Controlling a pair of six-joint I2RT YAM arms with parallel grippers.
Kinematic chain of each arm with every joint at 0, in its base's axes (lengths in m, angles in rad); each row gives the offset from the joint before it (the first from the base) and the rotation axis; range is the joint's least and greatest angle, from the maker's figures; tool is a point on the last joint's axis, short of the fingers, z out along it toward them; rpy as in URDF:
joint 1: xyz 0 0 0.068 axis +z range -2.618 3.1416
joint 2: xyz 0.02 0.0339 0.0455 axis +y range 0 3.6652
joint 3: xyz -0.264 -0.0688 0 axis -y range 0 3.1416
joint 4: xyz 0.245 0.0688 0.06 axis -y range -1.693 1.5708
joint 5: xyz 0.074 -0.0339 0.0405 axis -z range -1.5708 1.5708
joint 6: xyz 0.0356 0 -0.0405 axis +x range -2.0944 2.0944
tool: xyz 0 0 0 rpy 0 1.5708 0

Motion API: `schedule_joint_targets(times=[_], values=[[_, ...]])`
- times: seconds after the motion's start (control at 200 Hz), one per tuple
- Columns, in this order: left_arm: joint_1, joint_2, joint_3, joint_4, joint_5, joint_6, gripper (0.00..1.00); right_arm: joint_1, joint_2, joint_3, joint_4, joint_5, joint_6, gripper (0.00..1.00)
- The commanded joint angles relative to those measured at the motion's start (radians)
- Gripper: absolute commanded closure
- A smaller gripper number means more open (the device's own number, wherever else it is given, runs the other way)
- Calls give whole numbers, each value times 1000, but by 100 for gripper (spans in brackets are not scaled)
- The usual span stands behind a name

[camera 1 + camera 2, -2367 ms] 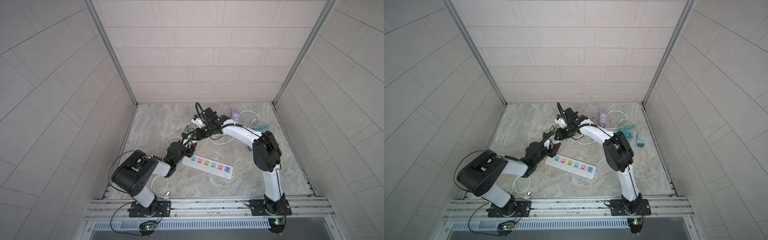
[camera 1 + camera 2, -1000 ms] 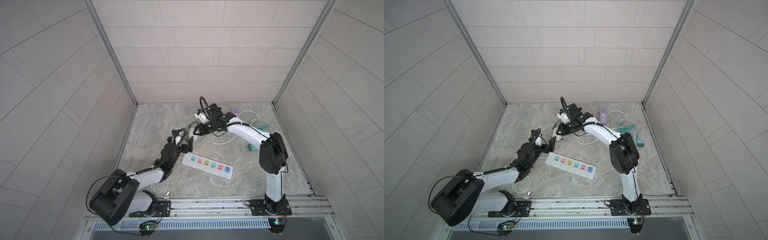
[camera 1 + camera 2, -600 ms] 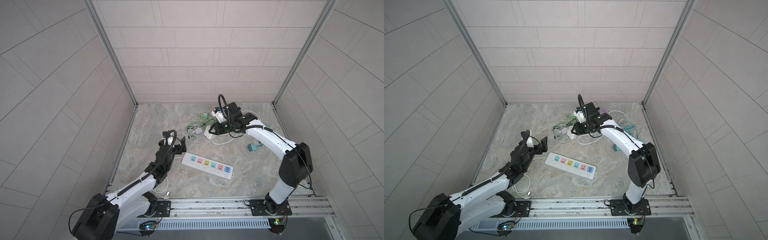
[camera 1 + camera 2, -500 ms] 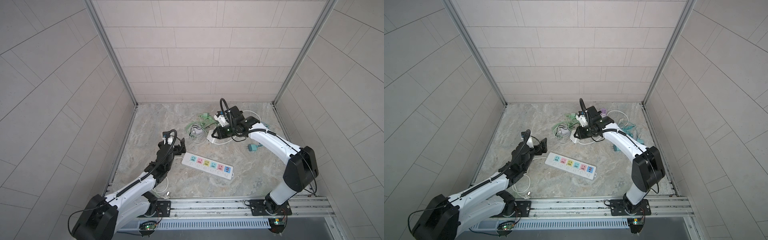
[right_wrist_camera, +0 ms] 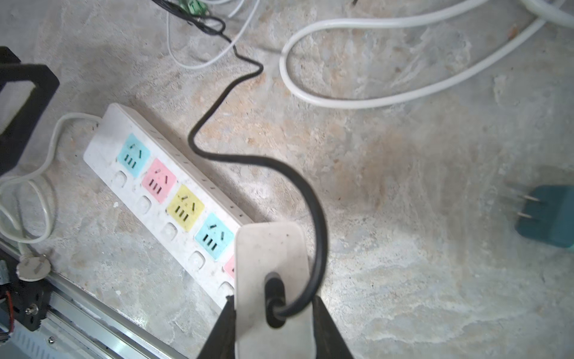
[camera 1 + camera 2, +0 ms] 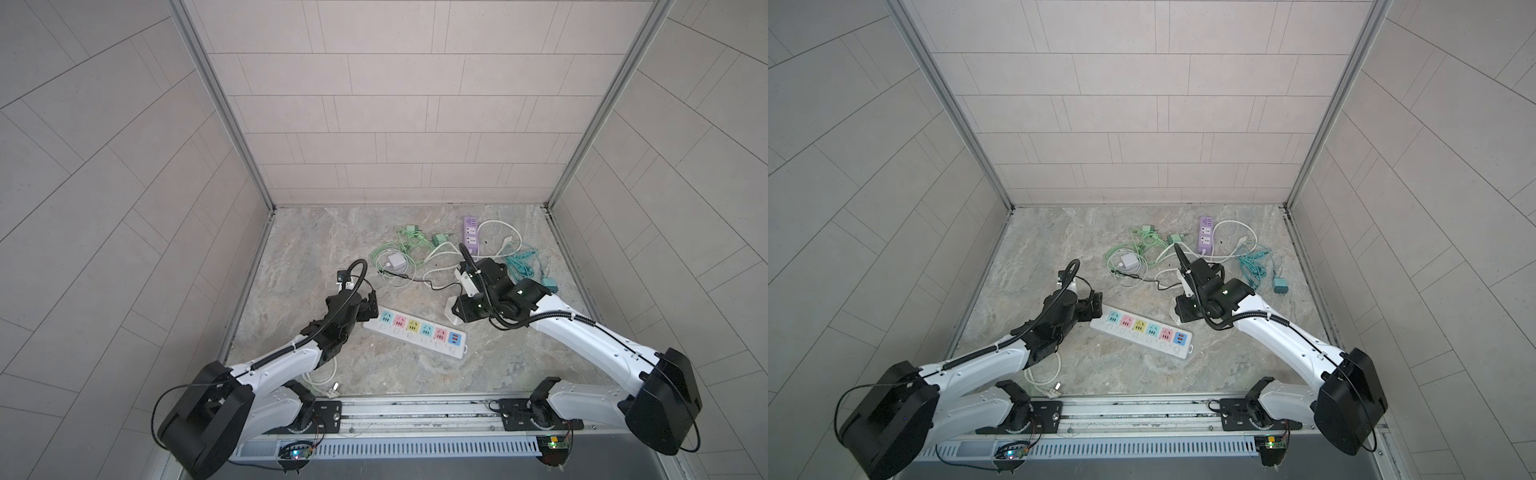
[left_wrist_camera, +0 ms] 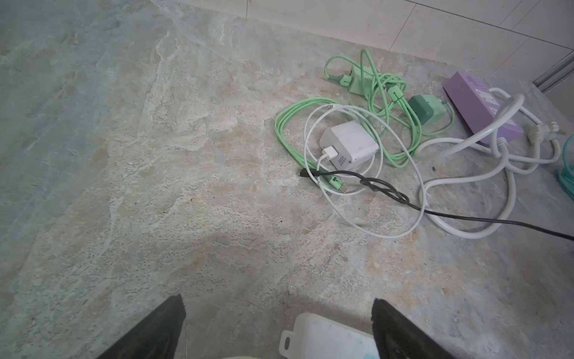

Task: Insert the plug
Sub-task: 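Carry the cube toward the white strip with right gripper while left withdraws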

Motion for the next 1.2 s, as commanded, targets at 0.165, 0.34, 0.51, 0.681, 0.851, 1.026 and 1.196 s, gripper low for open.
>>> schedule_joint_targets(times=[0.165, 0.34, 0.51, 0.681, 0.851, 1.026, 1.196], values=[[-5, 31, 24, -50, 29, -66, 0, 183, -47, -59, 45, 285, 244, 79], [-5, 68, 16, -60, 45, -69, 0, 281, -30, -69, 36, 362, 336, 79], [-5, 106, 10, -35, 85, -94, 0, 344, -38, -92, 51, 372, 395, 80], [-6, 149, 2, 10, 119, -110, 0, 398, -58, -105, 39, 413, 435, 80], [-6, 159, 6, 5, 230, -156, 0, 408, -68, -151, 80, 404, 468, 81], [-10, 152, -13, -13, 294, -193, 1, 416, -73, -160, 72, 429, 492, 82], [-40, 154, -44, 13, 336, -230, 1, 416, -85, -163, 69, 431, 499, 82]])
